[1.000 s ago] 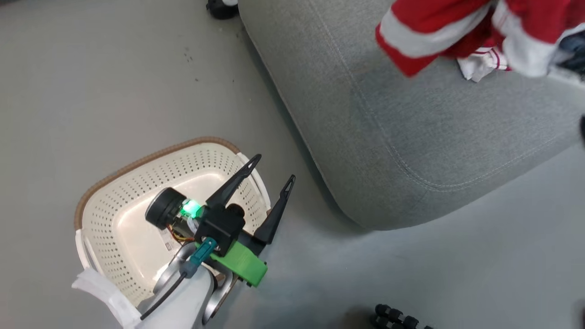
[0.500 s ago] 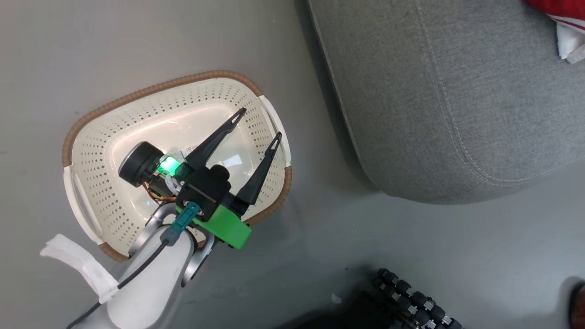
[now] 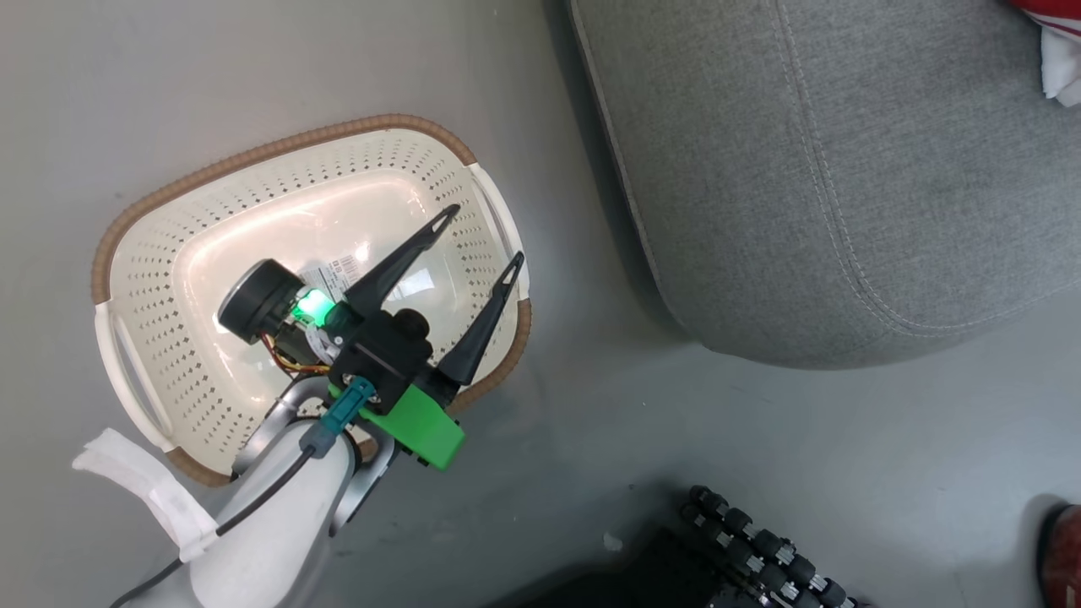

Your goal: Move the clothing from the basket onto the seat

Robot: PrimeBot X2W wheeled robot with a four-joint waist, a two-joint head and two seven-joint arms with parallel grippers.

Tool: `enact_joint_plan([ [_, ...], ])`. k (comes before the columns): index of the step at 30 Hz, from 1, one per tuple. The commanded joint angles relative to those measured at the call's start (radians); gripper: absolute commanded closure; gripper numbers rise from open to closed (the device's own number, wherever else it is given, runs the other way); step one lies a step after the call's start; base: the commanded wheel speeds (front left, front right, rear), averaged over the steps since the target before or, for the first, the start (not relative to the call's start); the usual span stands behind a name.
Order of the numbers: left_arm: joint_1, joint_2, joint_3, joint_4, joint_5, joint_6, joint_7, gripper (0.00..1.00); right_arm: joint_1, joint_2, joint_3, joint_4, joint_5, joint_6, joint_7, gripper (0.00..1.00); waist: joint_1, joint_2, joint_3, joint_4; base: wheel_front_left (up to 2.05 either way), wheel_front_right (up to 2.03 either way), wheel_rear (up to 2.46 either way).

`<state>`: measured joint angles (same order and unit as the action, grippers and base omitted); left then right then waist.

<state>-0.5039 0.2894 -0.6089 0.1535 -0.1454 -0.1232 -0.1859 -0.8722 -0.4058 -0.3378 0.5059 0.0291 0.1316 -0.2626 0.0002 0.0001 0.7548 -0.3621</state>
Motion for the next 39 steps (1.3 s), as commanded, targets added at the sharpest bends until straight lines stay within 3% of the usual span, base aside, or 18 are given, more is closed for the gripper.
enact_joint_plan([
  [1,0.012,0.006,-0.001,-0.003,-0.008,-0.003,0.003,0.00,0.007,0.019,-0.014,0.017,-0.005,-0.002,-0.003,1.00,-0.0002,-0.0001,-0.007,-0.002,0.00,0.00,0.00],
  [2,0.019,0.008,-0.004,-0.003,-0.009,-0.003,0.004,0.00,0.008,0.030,-0.025,0.024,-0.006,-0.002,-0.003,0.94,-0.0002,-0.0001,-0.010,-0.003,0.00,0.00,0.00],
  [5,0.031,0.011,-0.014,-0.005,-0.011,0.000,0.006,0.00,0.009,0.048,-0.046,0.043,-0.020,-0.002,-0.003,0.55,-0.0002,-0.0001,-0.020,-0.001,0.00,0.00,0.00],
  [6,0.034,0.011,-0.016,-0.006,-0.011,0.001,0.008,0.00,0.007,0.055,-0.054,0.047,-0.029,-0.002,-0.003,0.07,-0.0002,-0.0001,-0.024,0.000,0.00,0.00,0.00],
  [7,0.037,0.010,-0.018,-0.006,-0.012,0.001,0.008,0.00,0.007,0.059,-0.056,0.051,-0.033,-0.002,-0.003,0.00,-0.0002,-0.0001,-0.028,0.002,0.00,0.00,0.00],
  [15,0.052,-0.011,-0.043,0.016,-0.026,0.003,-0.004,0.00,0.054,0.073,-0.087,0.030,-0.091,-0.002,-0.003,0.00,-0.0002,-0.0001,-0.094,0.028,0.00,0.00,0.00],
  [23,0.085,-0.049,-0.066,0.059,-0.051,0.008,-0.035,0.00,0.222,0.158,-0.224,-0.043,-0.135,-0.002,-0.003,0.00,-0.0002,-0.0001,-0.197,0.051,0.00,0.00,0.00],
  [27,0.107,-0.071,-0.065,0.088,-0.069,0.015,-0.057,0.00,0.345,0.197,-0.208,-0.085,-0.124,-0.002,-0.003,0.00,-0.0002,-0.0001,-0.262,0.063,0.00,0.00,0.00],
  [31,0.139,-0.099,-0.046,0.118,-0.091,0.037,-0.073,0.00,0.467,0.236,-0.119,-0.175,-0.062,-0.002,-0.003,0.00,-0.0002,-0.0001,-0.330,0.084,0.00,0.00,0.00],
  [39,0.211,-0.163,0.071,0.118,-0.134,0.081,-0.079,0.00,0.640,0.213,0.240,-0.361,0.121,-0.002,-0.003,0.00,-0.0002,-0.0001,-0.452,0.156,0.00,0.00,0.00],
])
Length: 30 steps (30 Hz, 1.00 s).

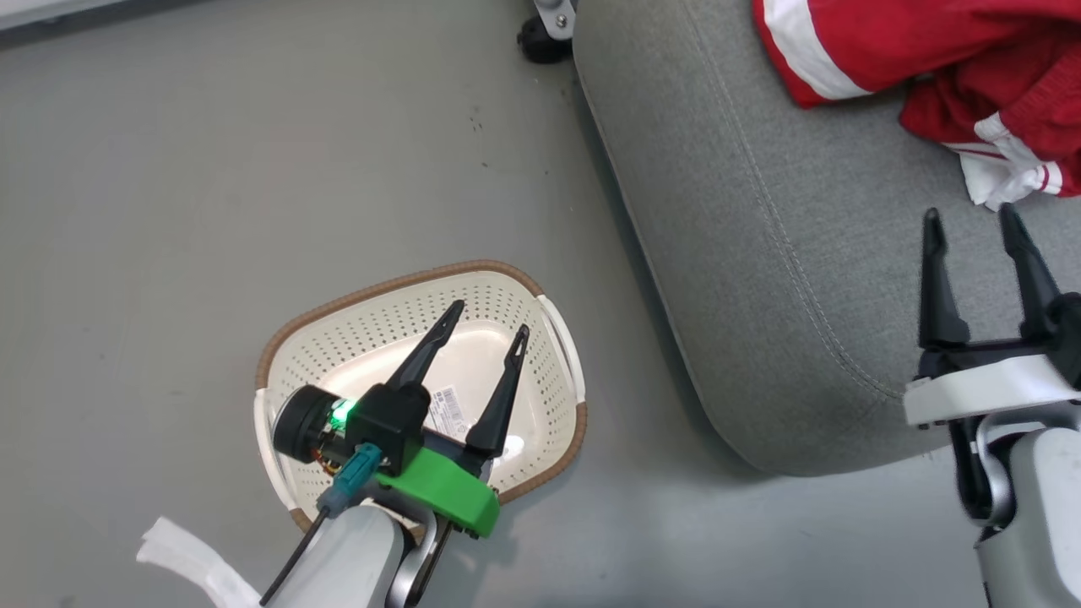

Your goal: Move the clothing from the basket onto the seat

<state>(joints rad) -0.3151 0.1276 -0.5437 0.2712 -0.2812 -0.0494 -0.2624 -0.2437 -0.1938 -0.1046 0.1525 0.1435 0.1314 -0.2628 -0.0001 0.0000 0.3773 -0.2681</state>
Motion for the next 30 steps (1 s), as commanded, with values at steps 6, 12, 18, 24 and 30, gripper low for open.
enact_joint_plan([
  [6,0.098,-0.035,0.137,-0.061,0.030,0.036,-0.002,0.00,0.075,0.010,0.157,-0.098,0.059,-0.001,-0.003,0.00,0.0001,0.0000,-0.168,0.128,0.00,0.00,0.00],
  [12,0.188,-0.063,0.258,-0.127,0.062,0.054,-0.002,0.00,0.132,0.050,0.182,-0.107,0.070,-0.001,-0.003,0.00,0.0001,0.0000,-0.248,0.176,0.00,0.00,0.00],
  [18,0.273,-0.072,0.346,-0.188,0.091,0.068,-0.002,0.00,0.175,0.074,0.180,-0.104,0.071,-0.001,-0.003,0.00,0.0001,0.0000,-0.309,0.205,0.00,0.00,0.00],
  [24,0.346,-0.076,0.393,-0.213,0.095,0.050,-0.002,0.00,0.221,0.071,0.195,-0.115,0.056,-0.001,-0.003,0.00,0.0001,0.0000,-0.363,0.214,0.00,0.00,0.00],
  [30,0.401,-0.076,0.419,-0.206,0.056,0.038,-0.002,0.00,0.266,0.068,0.209,-0.111,0.025,-0.001,-0.003,0.00,0.0001,0.0000,-0.400,0.213,0.00,0.00,0.00],
])
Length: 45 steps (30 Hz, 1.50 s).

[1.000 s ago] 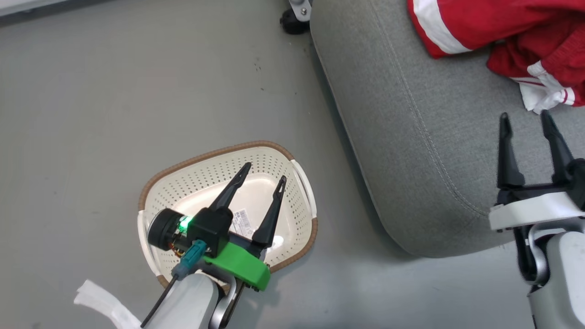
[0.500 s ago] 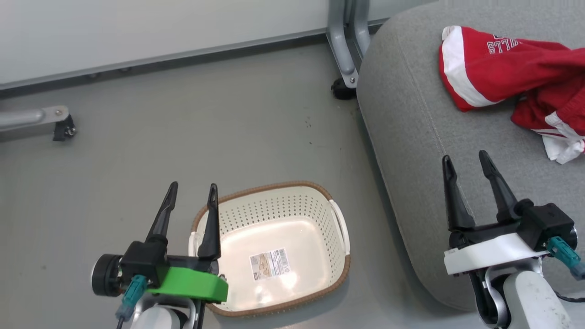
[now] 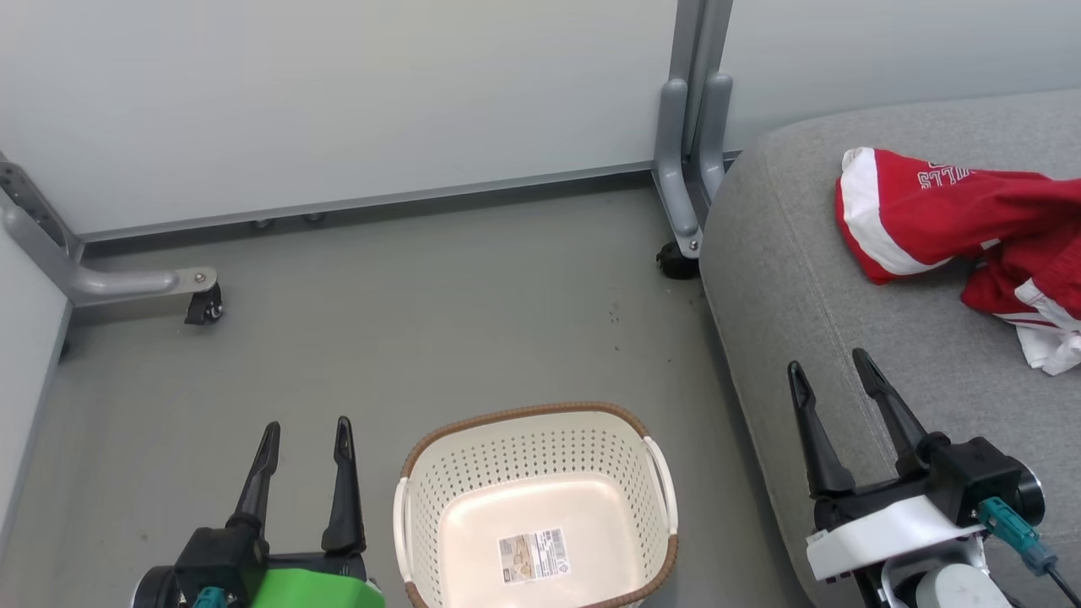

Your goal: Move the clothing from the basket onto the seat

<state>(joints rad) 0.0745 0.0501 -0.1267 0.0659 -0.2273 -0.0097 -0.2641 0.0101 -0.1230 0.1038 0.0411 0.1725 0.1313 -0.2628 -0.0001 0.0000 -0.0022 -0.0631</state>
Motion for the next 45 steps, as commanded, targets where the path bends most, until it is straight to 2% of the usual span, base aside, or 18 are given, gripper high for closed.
enact_joint_plan([
  [1,0.017,0.001,0.006,0.001,0.006,-0.002,0.000,0.00,0.018,-0.003,0.002,0.003,-0.006,-0.001,-0.003,0.00,0.0001,0.0000,-0.025,0.008,0.00,0.00,0.00],
  [26,0.059,0.001,0.032,0.054,0.063,-0.011,0.000,0.00,0.060,0.008,0.002,0.029,-0.015,-0.001,-0.003,0.00,0.0001,0.0000,-0.048,0.007,0.00,0.00,0.00],
  [27,0.052,0.000,0.029,0.053,0.061,-0.012,0.000,1.00,0.047,0.009,0.003,0.027,-0.013,0.000,0.000,1.00,0.0001,0.0000,-0.049,0.008,0.00,0.00,0.00],
  [33,0.057,-0.002,0.026,0.103,0.050,-0.012,0.002,1.00,0.059,0.018,0.008,0.074,-0.001,0.000,0.003,1.00,0.0001,0.0000,-0.049,0.008,0.00,0.00,0.00],
  [45,0.017,0.004,0.053,0.115,-0.186,-0.029,0.056,1.00,0.030,0.015,-0.013,0.092,0.242,0.000,0.050,1.00,0.0001,0.0000,-0.044,0.013,0.00,0.00,0.00],
])
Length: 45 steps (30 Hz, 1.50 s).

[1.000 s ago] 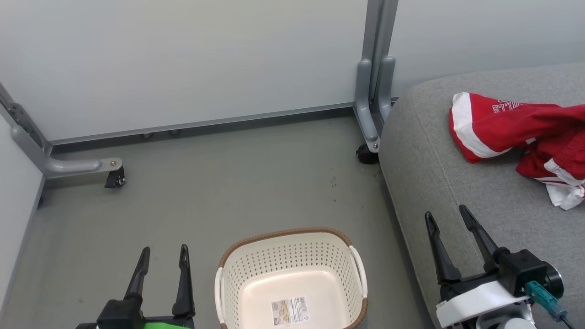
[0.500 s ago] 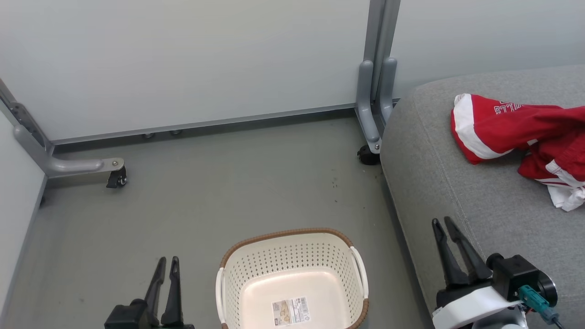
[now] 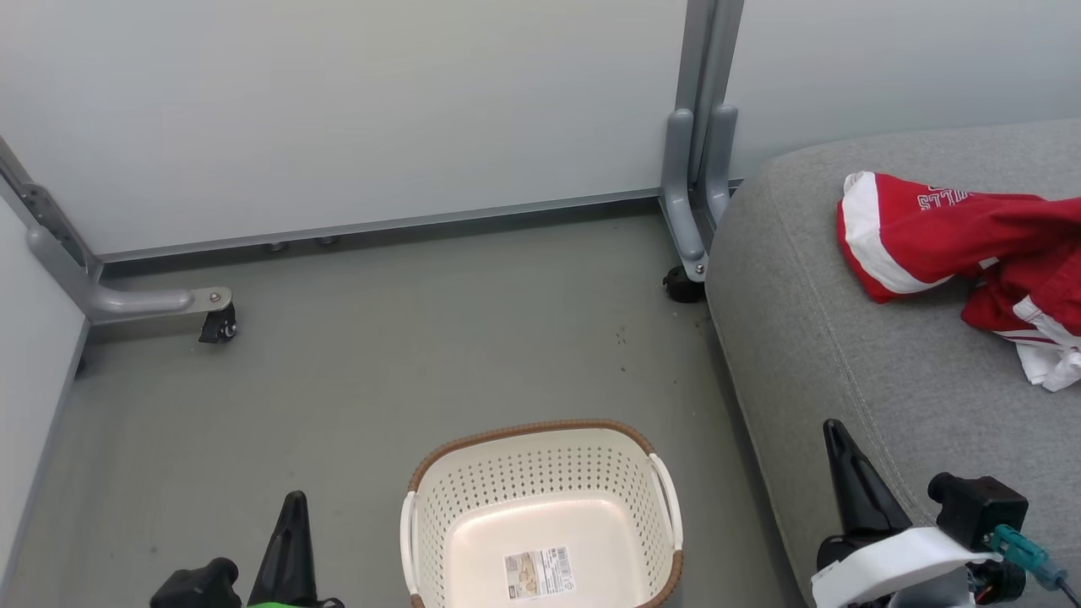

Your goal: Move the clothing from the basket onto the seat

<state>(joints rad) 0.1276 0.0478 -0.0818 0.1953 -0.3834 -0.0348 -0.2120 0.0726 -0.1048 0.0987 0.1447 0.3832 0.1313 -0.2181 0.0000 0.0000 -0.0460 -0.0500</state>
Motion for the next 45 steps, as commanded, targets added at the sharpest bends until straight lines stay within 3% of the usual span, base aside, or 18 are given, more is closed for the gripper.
enact_joint_plan([
  [1,-0.039,0.007,0.010,-0.013,-0.046,-0.005,0.008,1.00,-0.035,-0.003,-0.009,-0.010,0.048,0.000,0.009,1.00,0.0000,0.0000,0.001,0.001,0.00,0.00,0.00],
  [19,-0.092,0.014,0.049,0.002,-0.354,-0.030,0.081,1.00,-0.074,-0.002,-0.043,0.016,0.363,0.000,0.076,1.00,0.0000,0.0000,0.009,0.009,0.00,0.00,0.00],
  [21,-0.104,0.015,0.059,0.005,-0.425,-0.035,0.099,1.00,-0.082,0.000,-0.052,0.022,0.435,0.000,0.093,1.00,0.0000,0.0000,0.011,0.011,0.00,0.00,0.00],
  [45,-0.154,0.017,0.101,0.019,-0.714,-0.057,0.173,1.00,-0.118,0.008,-0.093,0.048,0.727,0.000,0.165,1.00,0.0000,0.0000,0.021,0.022,0.00,0.00,0.00],
])
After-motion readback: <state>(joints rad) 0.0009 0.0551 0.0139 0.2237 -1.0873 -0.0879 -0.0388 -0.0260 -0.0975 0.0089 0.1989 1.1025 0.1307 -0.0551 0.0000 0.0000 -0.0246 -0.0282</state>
